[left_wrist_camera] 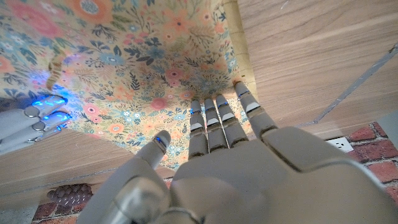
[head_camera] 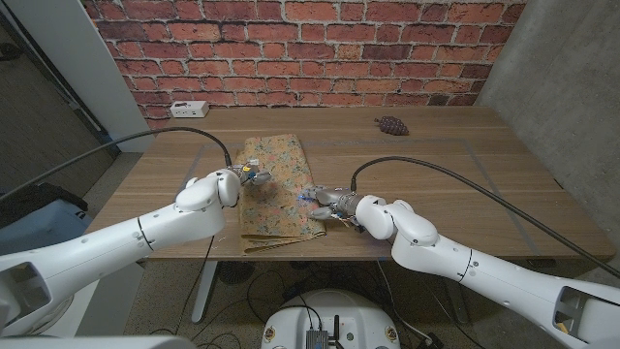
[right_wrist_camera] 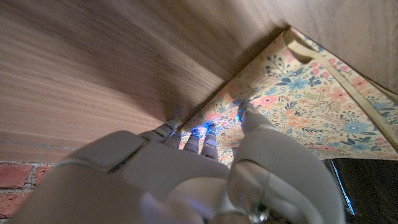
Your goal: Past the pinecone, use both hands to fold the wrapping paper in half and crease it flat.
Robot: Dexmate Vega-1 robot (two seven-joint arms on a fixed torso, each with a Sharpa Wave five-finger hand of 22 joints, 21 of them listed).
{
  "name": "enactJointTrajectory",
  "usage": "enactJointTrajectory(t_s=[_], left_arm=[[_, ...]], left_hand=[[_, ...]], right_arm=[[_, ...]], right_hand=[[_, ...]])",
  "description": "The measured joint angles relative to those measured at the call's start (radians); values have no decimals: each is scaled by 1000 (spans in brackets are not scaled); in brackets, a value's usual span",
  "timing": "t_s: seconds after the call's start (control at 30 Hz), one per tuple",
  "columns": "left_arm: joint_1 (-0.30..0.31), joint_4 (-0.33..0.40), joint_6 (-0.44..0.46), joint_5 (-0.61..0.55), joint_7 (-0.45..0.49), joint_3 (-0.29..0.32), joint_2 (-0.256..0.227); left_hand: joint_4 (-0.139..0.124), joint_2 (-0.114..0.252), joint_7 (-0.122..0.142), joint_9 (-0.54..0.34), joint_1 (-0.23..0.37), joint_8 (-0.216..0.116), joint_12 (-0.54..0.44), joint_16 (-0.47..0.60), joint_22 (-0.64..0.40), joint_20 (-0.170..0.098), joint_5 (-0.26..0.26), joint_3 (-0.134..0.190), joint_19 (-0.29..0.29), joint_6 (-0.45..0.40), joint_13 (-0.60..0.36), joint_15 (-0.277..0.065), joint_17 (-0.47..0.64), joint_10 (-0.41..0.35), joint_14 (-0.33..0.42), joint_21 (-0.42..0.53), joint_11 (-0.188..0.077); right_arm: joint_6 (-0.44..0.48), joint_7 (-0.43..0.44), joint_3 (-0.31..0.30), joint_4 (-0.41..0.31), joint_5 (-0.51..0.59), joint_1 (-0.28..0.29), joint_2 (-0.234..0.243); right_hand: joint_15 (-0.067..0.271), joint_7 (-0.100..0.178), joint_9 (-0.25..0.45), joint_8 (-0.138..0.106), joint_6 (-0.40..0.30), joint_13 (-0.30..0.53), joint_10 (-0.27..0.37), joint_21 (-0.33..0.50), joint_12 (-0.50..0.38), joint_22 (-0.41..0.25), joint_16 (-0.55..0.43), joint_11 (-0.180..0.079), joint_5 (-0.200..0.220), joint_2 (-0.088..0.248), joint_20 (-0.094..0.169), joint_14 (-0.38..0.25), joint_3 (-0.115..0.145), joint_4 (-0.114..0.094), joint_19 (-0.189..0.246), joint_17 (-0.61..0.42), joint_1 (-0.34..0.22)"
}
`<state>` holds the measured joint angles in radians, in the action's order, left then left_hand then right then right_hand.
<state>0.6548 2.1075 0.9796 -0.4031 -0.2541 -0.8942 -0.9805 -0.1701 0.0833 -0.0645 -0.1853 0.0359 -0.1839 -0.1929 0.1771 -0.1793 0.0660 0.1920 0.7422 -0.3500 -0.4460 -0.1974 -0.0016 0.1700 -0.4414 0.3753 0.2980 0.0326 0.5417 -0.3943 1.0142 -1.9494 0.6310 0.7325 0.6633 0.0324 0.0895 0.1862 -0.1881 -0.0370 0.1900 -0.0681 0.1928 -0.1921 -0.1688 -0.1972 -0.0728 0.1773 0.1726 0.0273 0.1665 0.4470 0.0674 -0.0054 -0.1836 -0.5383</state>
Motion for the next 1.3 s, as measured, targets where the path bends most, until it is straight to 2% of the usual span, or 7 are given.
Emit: enactJointTrajectory(t_s=[0.13,0.3,0.53,0.8,0.93,1.03,1.3], left_arm=[[20,7,-11,-3,31,13,-4],[75,18,-58,-16,138,47,-8],[192,21,-173,-35,341,135,-5],[306,9,-303,-56,557,223,13],[351,2,-355,-64,631,263,24],[379,-3,-391,-66,675,290,33],[438,-15,-475,-59,754,350,52]], left_hand=[[1,0,5,0,0,-5,-11,0,0,5,0,-1,-5,-15,1,-8,-3,-20,8,0,-7],[27,0,13,0,0,-9,-19,5,3,17,0,-13,-16,-31,0,-16,-3,-36,32,-9,-15],[67,-14,75,0,14,7,4,5,0,58,0,-21,0,34,2,-18,-3,40,32,-29,-22],[85,-17,109,0,17,15,5,-4,0,61,-4,-21,4,102,2,-16,-2,89,-6,-40,-22],[85,-22,104,0,23,15,5,-4,0,61,-4,-21,4,107,2,-16,-2,89,-6,-40,-22],[89,-22,107,0,23,15,5,-4,0,57,-4,-26,0,115,2,-20,-2,89,-9,-40,-22],[97,-22,106,0,23,15,5,-4,0,56,-4,-26,0,130,2,-16,-2,100,-16,-41,-22]], right_arm=[[1,11,0,3,-1,2,2],[6,21,-1,4,-1,2,6],[14,30,-4,4,8,2,11],[11,61,-27,-7,6,12,21],[-20,109,-59,-17,-18,29,29],[-46,154,-94,-22,-45,46,34],[-149,270,-177,-27,-132,84,38]], right_hand=[[0,0,0,0,0,0,0,1,0,0,0,0,0,0,0,0,-1,-1,0,0,0],[0,0,0,0,0,0,0,1,0,0,0,0,0,0,2,0,-7,1,2,0,0],[1,0,0,0,0,0,0,4,0,0,0,0,0,0,6,0,-7,1,5,0,0],[1,0,3,0,0,0,0,13,0,-4,0,0,-1,0,7,0,-13,4,7,0,0],[0,0,3,0,0,0,9,11,-1,-8,-7,9,-4,-16,4,0,-28,-12,5,0,16],[5,0,3,-3,-1,0,19,11,-4,-3,-12,18,-4,-20,-37,-6,-46,-21,25,-5,37],[4,-2,3,-9,-38,0,51,20,-16,-3,-25,28,-4,-27,-27,-51,-80,-55,74,-5,95]])
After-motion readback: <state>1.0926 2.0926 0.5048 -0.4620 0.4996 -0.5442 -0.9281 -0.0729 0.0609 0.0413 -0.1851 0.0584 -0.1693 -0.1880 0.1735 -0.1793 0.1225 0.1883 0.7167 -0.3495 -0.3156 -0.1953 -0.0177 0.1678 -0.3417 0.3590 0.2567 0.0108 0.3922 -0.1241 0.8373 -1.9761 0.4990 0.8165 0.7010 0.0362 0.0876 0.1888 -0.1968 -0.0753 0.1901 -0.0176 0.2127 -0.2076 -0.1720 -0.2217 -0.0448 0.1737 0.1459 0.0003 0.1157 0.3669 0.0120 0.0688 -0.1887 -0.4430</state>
